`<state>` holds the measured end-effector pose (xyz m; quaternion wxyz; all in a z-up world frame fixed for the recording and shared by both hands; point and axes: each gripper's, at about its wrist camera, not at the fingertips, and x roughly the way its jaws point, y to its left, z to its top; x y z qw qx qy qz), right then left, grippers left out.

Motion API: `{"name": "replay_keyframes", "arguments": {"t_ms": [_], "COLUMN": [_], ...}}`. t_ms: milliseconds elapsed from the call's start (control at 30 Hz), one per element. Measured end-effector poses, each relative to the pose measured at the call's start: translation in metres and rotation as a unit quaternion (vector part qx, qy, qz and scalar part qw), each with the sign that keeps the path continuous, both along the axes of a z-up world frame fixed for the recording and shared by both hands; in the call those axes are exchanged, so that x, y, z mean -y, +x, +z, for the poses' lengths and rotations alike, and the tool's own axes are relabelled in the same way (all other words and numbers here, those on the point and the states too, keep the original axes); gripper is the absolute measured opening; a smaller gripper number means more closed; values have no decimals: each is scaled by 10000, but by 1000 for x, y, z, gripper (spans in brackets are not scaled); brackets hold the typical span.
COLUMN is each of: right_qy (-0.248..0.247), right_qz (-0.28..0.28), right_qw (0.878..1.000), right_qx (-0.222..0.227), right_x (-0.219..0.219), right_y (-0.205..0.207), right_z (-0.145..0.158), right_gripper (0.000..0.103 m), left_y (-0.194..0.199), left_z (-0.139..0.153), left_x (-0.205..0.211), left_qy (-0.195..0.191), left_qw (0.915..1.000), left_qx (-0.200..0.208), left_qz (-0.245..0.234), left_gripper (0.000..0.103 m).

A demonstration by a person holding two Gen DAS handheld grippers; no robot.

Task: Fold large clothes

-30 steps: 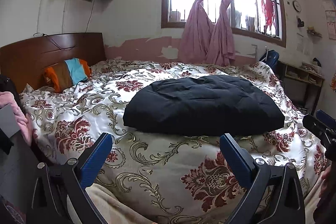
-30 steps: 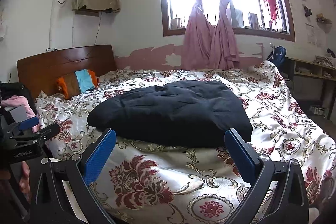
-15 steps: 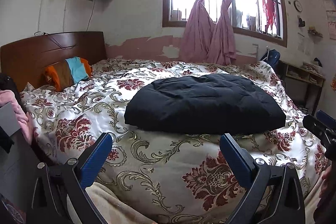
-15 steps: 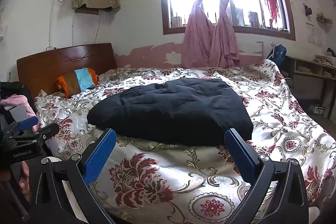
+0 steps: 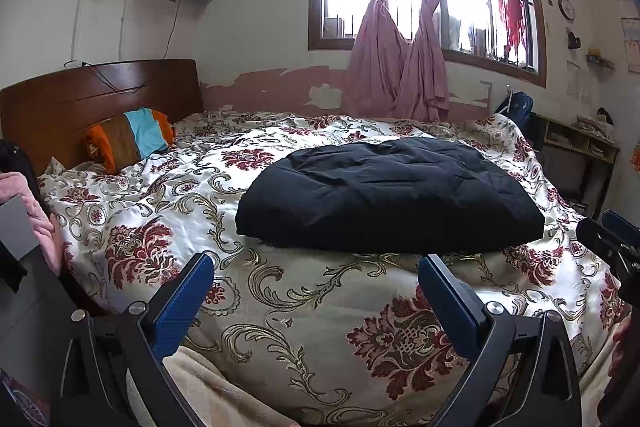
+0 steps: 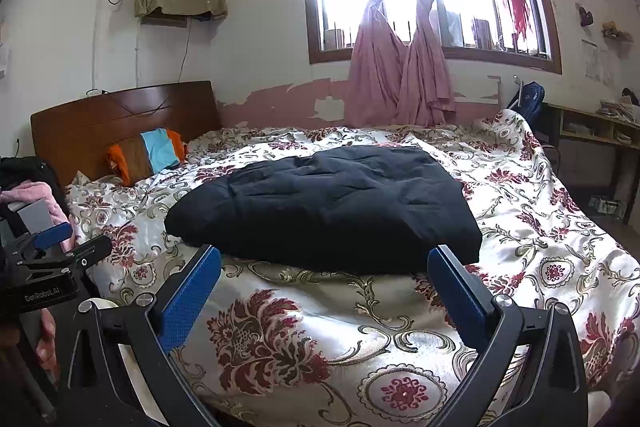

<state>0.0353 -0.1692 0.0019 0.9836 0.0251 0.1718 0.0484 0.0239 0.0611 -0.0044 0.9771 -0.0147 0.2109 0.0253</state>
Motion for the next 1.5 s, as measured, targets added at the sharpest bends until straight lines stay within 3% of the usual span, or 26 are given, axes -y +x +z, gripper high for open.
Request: {"name": "replay_keyframes", "arguments": {"t_ms": [1500], "right_qy": [5], "right_qz": [36], "right_qw": [10000], "right_qx": [-13], "right_x": [-2], "right_y": [-1], "right_z": [-2], "right_gripper": [101], "left_y": [0], "left_z": [-3], "left_x": [0], "left_qy": [-9], "left_qw": [10000], "left_qx": [-16], "left_qz": [-13], "left_gripper": [103]}}
